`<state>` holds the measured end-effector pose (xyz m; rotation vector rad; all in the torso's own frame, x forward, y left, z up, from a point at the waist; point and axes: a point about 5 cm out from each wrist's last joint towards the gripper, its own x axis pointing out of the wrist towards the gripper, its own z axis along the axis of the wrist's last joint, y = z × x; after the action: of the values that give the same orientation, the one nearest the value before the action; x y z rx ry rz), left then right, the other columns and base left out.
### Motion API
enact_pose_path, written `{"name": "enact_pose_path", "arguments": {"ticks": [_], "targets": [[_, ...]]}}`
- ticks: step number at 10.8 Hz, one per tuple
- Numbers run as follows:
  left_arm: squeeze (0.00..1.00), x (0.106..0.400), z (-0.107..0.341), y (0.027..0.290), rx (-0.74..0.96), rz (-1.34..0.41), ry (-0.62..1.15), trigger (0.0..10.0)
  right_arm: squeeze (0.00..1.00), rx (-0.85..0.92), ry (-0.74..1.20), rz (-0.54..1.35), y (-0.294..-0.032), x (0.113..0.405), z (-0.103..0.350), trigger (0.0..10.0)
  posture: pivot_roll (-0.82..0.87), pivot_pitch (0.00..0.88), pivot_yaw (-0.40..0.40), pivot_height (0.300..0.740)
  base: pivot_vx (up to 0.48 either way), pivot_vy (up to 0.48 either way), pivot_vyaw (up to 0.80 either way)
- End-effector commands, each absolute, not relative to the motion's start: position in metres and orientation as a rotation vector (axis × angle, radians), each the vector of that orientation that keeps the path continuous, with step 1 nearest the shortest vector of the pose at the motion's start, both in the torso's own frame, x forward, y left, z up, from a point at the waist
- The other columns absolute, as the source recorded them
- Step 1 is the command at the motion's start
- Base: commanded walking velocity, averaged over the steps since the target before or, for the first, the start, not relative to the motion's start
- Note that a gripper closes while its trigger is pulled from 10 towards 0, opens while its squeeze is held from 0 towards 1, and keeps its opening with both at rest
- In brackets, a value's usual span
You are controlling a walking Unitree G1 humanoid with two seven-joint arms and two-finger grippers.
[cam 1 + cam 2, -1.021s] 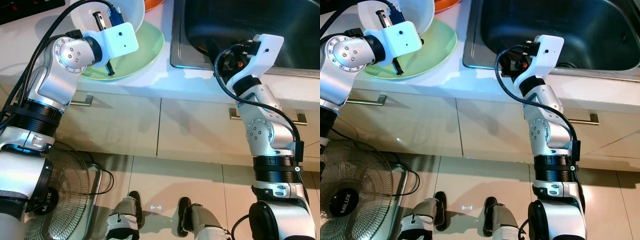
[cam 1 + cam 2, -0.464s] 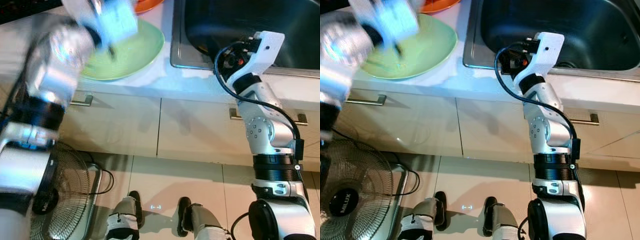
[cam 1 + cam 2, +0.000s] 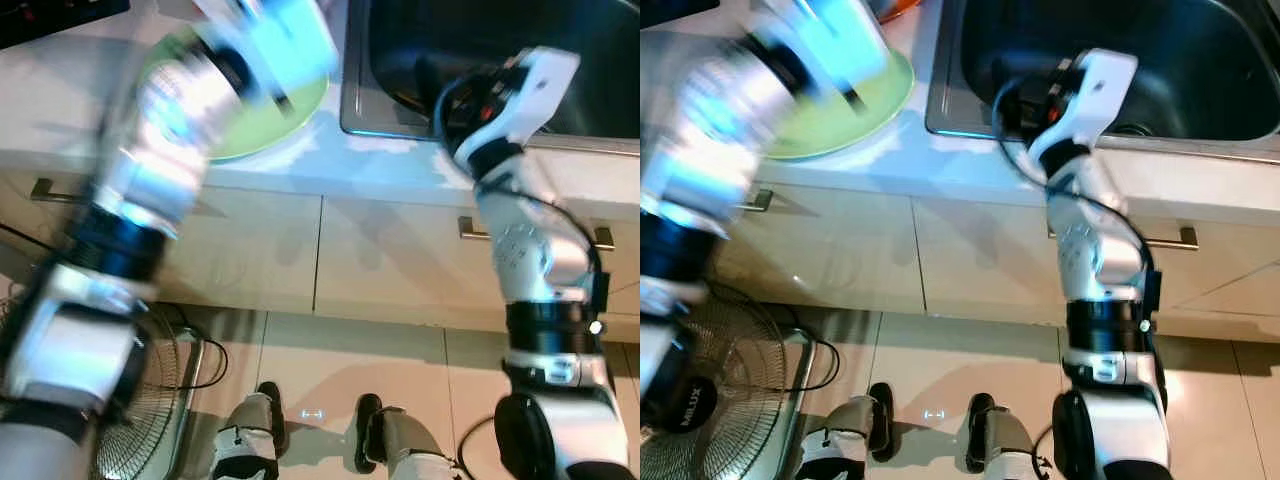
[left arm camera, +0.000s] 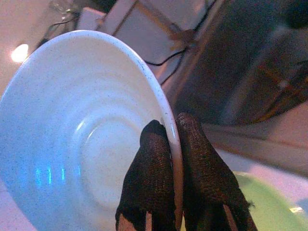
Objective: Kitchen organization
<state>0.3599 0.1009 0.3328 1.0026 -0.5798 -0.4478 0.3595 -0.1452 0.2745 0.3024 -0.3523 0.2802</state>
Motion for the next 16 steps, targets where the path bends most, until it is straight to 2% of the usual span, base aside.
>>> {"name": "enact_pose_path", "arguments": {"ticks": [1, 4, 5, 6, 11, 16], "targets": [[0.00, 0.349, 0.338, 0.088, 1.006, -0.471, -0.649, 10.0, 1.00, 0.333, -0.414, 0.270, -0.153, 0.356, 0.294, 10.0, 0.16, 0.273, -0.001, 0.740, 0.000, 0.000, 0.00], [0.00, 0.345, 0.326, 0.074, 1.048, -0.523, -0.641, 10.0, 1.00, 0.454, -0.518, 0.325, -0.155, 0.348, 0.331, 10.0, 0.16, 0.277, 0.000, 0.740, 0.000, 0.000, 0.00], [0.00, 0.344, 0.322, 0.071, 1.068, -0.542, -0.630, 10.0, 0.90, 0.496, -0.535, 0.358, -0.152, 0.345, 0.340, 10.0, 0.16, 0.278, 0.001, 0.740, 0.000, 0.000, 0.00], [0.00, 0.342, 0.318, 0.066, 1.087, -0.572, -0.622, 10.0, 0.00, 0.524, -0.543, 0.401, -0.147, 0.343, 0.346, 10.0, 0.16, 0.279, 0.001, 0.740, 0.000, 0.000, 0.00], [0.00, 0.336, 0.309, 0.055, 1.126, -0.649, -0.629, 10.0, 0.00, 0.504, -0.513, 0.492, -0.132, 0.339, 0.344, 10.0, 0.16, 0.271, -0.003, 0.740, 0.000, 0.000, 0.00], [0.00, 0.332, 0.309, 0.048, 1.125, -0.665, -0.661, 10.0, 0.00, 0.379, -0.378, 0.467, -0.124, 0.350, 0.309, 10.0, 0.16, 0.250, -0.012, 0.740, 0.000, 0.000, 0.00]]}}
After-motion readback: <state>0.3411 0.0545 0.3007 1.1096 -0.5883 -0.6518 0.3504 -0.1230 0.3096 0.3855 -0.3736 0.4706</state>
